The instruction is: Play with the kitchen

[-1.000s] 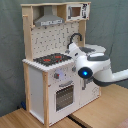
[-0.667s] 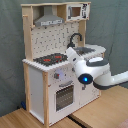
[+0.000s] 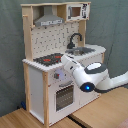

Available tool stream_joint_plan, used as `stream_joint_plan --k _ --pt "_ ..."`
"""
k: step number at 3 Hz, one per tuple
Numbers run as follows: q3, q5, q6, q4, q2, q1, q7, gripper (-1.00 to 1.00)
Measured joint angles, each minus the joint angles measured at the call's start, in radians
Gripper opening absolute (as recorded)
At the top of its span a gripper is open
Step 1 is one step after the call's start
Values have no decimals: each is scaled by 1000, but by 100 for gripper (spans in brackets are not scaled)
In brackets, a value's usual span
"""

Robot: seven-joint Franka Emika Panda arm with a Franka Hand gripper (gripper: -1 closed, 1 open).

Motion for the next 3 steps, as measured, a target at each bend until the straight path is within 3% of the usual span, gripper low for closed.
stream_joint_plan --k 3 --pt "11 -134 254 -108 0 -8 -72 100"
